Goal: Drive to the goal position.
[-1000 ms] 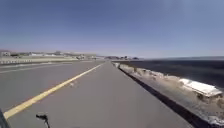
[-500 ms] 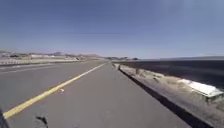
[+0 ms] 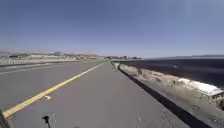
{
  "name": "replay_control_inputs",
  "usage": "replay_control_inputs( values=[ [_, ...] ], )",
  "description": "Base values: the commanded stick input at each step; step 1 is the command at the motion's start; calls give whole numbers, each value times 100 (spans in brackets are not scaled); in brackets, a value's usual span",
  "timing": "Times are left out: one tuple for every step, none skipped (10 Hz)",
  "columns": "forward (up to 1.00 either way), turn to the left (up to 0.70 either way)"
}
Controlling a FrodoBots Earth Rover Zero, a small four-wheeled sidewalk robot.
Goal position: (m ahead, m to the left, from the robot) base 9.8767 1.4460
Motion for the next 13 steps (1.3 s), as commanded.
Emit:
replay_control_inputs(
  values=[
    [85, 0],
    [85, 0],
    [85, 0],
    [85, 0],
    [85, 0],
    [85, 0],
    [85, 0],
    [85, 0],
    [85, 0],
    [85, 0],
    [85, 0],
    [85, 0],
    [85, 0]
  ],
)
